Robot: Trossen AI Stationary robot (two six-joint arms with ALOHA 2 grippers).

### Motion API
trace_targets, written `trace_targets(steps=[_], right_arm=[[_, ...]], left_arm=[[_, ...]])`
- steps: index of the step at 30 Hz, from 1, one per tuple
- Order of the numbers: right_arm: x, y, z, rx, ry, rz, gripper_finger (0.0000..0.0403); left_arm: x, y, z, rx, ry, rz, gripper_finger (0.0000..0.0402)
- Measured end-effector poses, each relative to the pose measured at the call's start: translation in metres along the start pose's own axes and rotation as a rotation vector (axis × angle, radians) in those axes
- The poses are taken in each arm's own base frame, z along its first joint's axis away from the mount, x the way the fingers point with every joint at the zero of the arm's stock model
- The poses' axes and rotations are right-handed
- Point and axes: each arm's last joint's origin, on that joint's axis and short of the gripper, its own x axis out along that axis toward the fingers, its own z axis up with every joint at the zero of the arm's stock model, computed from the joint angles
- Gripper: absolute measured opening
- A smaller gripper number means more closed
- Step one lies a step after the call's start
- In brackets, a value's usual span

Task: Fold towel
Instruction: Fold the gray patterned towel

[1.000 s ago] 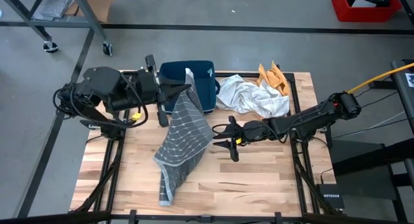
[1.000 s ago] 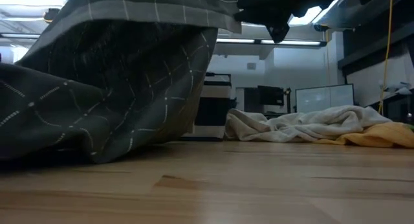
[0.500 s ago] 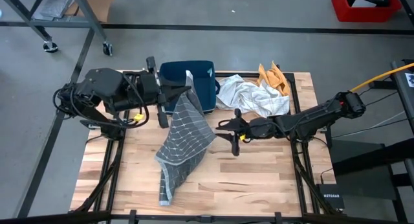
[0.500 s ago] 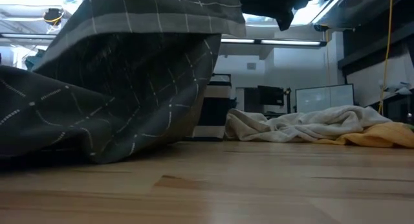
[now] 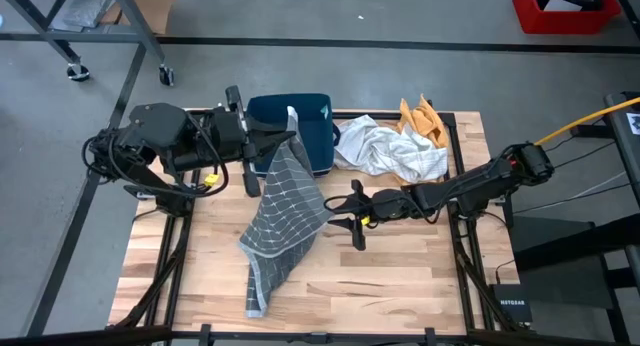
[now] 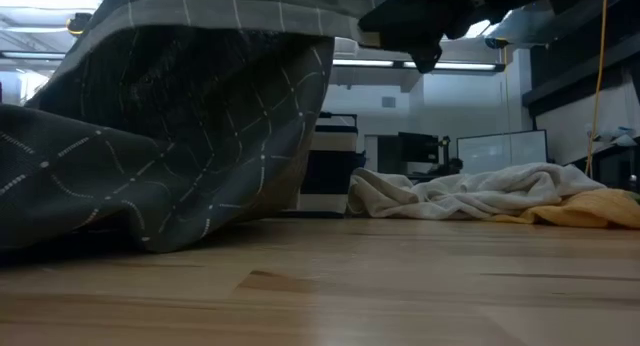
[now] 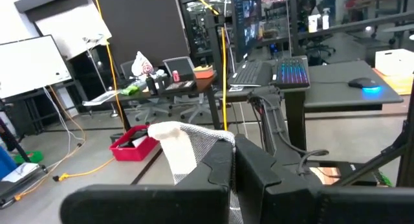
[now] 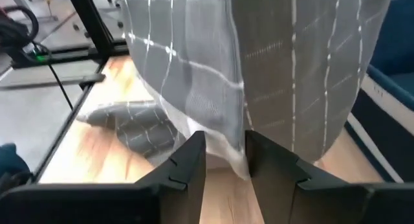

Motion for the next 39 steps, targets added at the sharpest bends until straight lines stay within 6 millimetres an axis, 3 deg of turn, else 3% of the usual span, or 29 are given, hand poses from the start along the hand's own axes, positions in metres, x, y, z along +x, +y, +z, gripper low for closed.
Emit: trace_targets(steps=[7, 12, 16, 24, 31, 39], right_arm=[[0.000, 0.001, 0.007, -0.008, -0.067, 0.013, 0.0012], [-0.002, 0.001, 0.007, 0.030, -0.059, 0.013, 0.0008], [-0.016, -0.001, 0.014, 0.060, -0.063, -0.031, 0.0007], [-0.078, -0.010, 0.041, 0.120, -0.137, -0.158, 0.0004], [-0.144, -0.019, 0.069, 0.191, -0.365, -0.218, 0.0002], [-0.213, -0.023, 0.124, 0.124, -0.595, -0.346, 0.0001]], left_arm=[[0.000, 0.000, 0.000, 0.001, 0.001, 0.000, 0.0000], [0.000, 0.000, 0.000, 0.028, 0.001, 0.000, 0.0000], [0.000, 0.000, 0.000, 0.061, 0.001, 0.000, 0.0000], [0.000, 0.002, 0.000, 0.107, 0.013, 0.051, 0.0000], [0.000, 0.003, 0.000, 0.110, 0.021, 0.085, 0.0000], [0.000, 0.003, 0.001, 0.196, 0.015, 0.091, 0.0000]])
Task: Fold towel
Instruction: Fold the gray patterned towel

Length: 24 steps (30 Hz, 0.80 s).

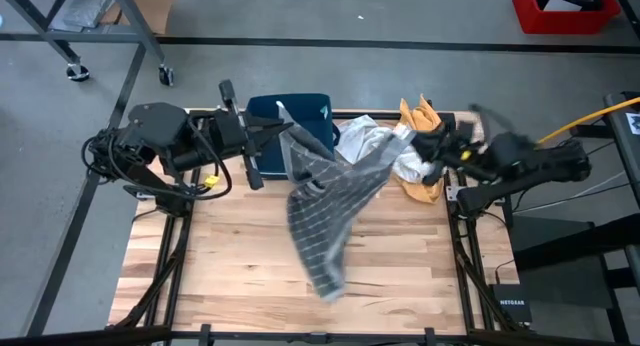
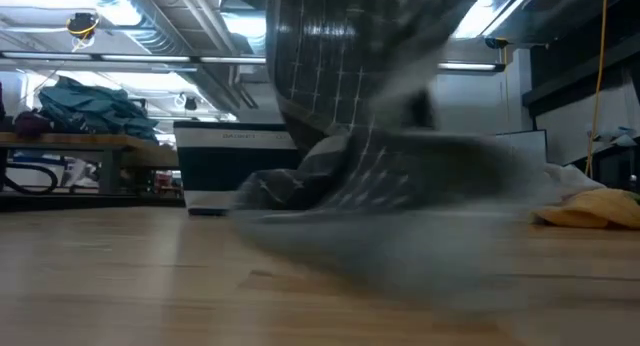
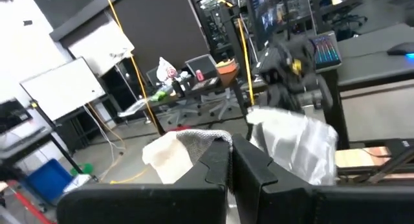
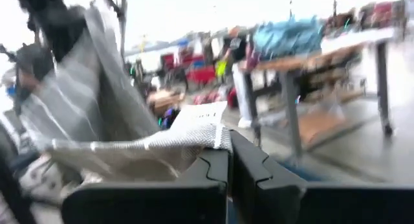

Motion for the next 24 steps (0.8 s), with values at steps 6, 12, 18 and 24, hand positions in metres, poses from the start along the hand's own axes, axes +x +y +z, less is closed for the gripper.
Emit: trace_targets(steps=[6, 12, 18, 24], right_arm=[[0.004, 0.011, 0.061, -0.041, -0.112, 0.046, 0.0001], [0.022, 0.031, 0.099, -0.123, -0.115, 0.123, 0.0001], [0.034, 0.042, 0.140, -0.206, -0.138, 0.064, 0.0000], [0.044, 0.053, 0.167, -0.267, -0.173, 0.052, 0.0000]], left_arm=[[-0.002, 0.005, 0.015, 0.025, -0.118, 0.051, 0.0000], [-0.018, 0.013, 0.037, 0.050, -0.275, 0.106, 0.0000], [-0.038, 0.034, 0.057, 0.028, -0.399, 0.188, 0.0000], [-0.055, 0.059, 0.068, -0.034, -0.460, 0.243, 0.0000]])
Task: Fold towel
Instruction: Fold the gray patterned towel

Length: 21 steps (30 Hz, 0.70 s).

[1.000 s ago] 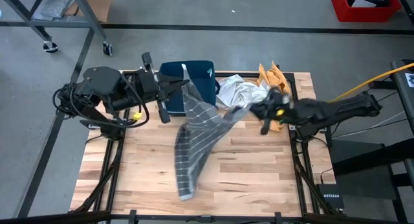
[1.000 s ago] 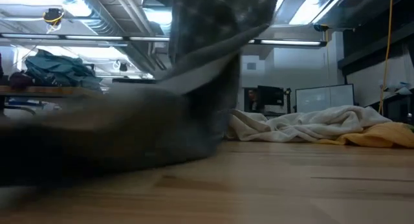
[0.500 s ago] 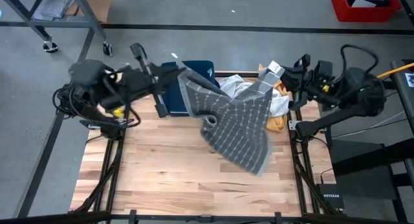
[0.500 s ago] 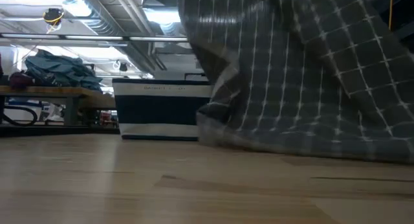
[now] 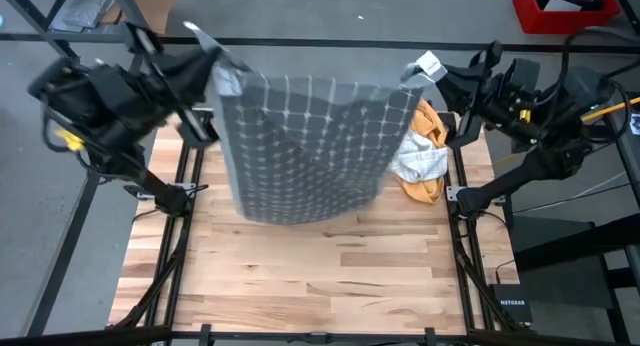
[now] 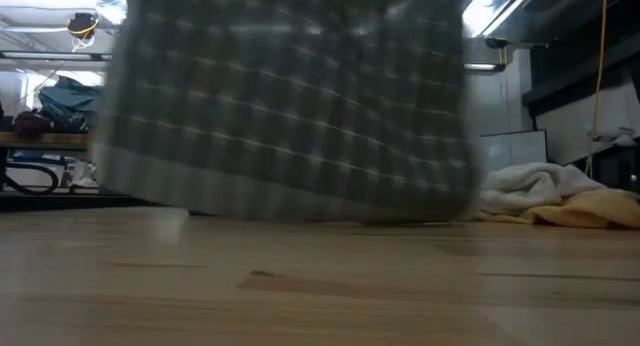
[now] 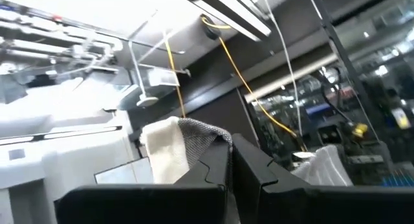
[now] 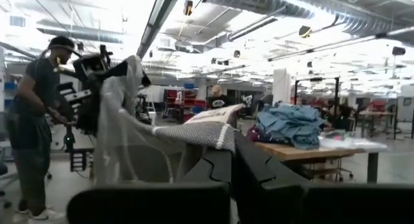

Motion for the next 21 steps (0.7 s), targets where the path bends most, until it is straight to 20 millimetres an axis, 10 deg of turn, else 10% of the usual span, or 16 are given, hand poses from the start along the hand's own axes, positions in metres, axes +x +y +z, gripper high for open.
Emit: trace_targets(steps=[21], right_arm=[[0.016, 0.003, 0.003, -0.247, 0.105, -0.196, 0.0000]], left_arm=[[0.003, 0.015, 0.000, 0.125, 0.003, 0.066, 0.0000]])
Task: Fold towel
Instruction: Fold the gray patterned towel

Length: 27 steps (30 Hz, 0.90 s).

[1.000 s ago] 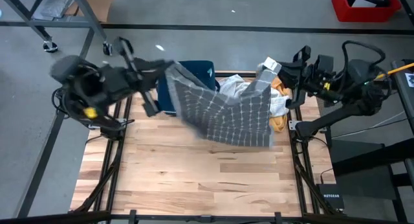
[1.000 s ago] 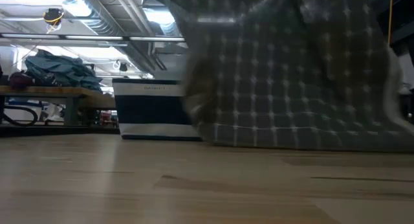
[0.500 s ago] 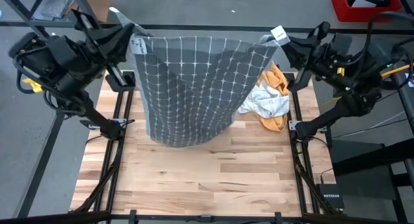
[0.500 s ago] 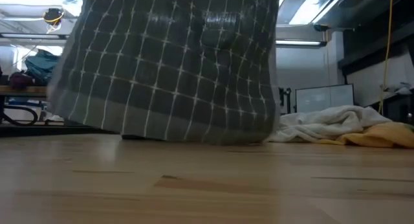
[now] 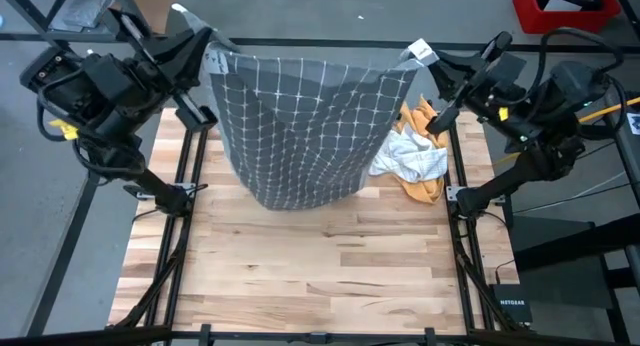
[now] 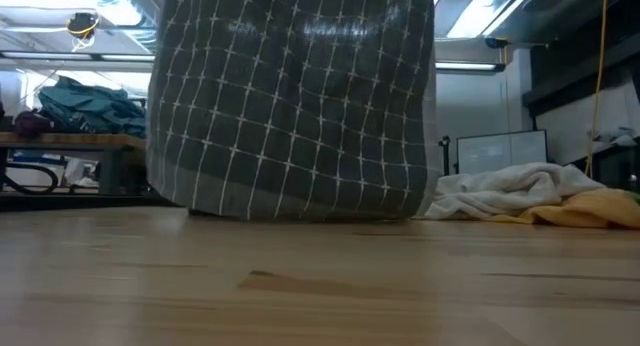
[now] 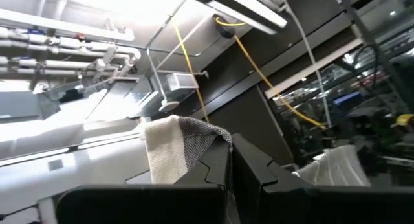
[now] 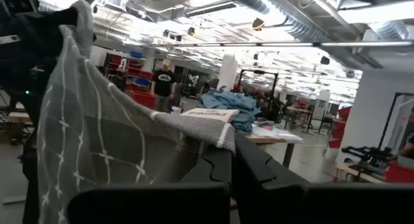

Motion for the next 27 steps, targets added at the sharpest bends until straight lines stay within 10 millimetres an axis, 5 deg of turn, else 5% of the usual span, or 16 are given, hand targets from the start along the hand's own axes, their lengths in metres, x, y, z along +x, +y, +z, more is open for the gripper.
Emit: trace_targets(steps=[13, 27], right_arm=[[-0.007, -0.015, 0.009, -0.031, -0.032, -0.097, 0.0000], [-0.010, 0.003, -0.027, 0.093, 0.236, 0.077, 0.0001]], left_arm=[[0.004, 0.007, -0.006, 0.023, 0.022, 0.039, 0.0000], [-0.023, -0.024, -0.004, -0.069, 0.306, -0.088, 0.0000]])
